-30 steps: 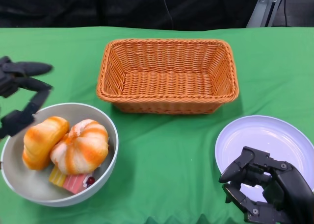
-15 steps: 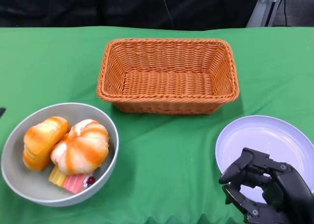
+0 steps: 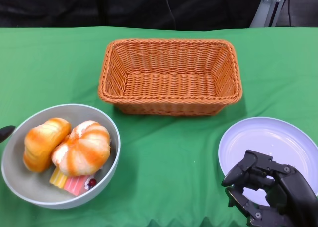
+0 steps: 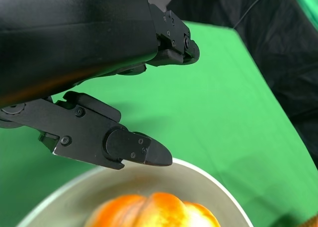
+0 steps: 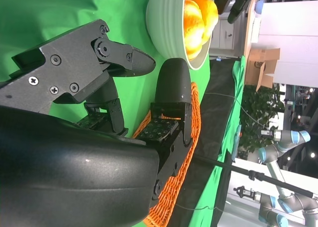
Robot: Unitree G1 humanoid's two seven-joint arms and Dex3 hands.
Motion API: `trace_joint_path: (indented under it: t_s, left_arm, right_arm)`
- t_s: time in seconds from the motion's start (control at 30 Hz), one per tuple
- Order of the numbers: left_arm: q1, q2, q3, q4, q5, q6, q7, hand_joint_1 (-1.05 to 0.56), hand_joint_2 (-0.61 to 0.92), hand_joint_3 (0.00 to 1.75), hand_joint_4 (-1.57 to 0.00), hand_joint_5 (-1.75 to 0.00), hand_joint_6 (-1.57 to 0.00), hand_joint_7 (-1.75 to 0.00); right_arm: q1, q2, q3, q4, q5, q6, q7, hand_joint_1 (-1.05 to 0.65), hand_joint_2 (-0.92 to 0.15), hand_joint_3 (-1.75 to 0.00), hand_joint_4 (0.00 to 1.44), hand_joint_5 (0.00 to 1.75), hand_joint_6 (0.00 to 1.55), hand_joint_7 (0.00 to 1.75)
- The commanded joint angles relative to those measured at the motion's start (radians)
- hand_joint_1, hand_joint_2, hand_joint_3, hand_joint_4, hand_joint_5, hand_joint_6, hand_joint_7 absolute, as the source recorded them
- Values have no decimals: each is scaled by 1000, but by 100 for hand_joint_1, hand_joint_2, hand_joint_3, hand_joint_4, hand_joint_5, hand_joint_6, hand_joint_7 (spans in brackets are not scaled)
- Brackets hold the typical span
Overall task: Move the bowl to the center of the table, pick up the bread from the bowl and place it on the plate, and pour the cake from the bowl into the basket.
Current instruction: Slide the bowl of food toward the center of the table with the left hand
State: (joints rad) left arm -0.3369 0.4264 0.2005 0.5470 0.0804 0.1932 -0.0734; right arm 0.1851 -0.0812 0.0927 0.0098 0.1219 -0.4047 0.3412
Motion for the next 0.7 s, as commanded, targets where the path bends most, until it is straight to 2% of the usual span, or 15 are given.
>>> trace_joint_path:
  t_s: [0.03, 0.27, 0.47, 0.7]
  left_arm:
    - [-16, 31, -35, 12, 13, 52, -40, -43, 92, 19, -16, -2, -19, -1]
    - [-34, 56, -77, 10, -5, 166, -149, -42, 92, 29, -7, 0, -11, 0]
    - [-34, 32, -52, -3, -81, 229, -197, -36, 92, 28, -9, -1, -11, 0]
    - [-9, 28, -63, -78, -117, 266, -235, -37, 92, 32, -10, -1, -11, 0]
  right_arm:
    - [-5, 1, -8, 1, 12, -5, -4, -15, -62, -76, 68, 158, 69, 119]
    - [-10, 6, -8, 9, 11, -9, -4, -16, -60, -79, 69, 158, 69, 120]
    - [-13, 6, -7, 10, 10, -1, -4, -15, -60, -80, 68, 159, 69, 120]
    - [-16, 5, -8, 19, 13, -9, 2, -15, -60, -81, 68, 159, 68, 119]
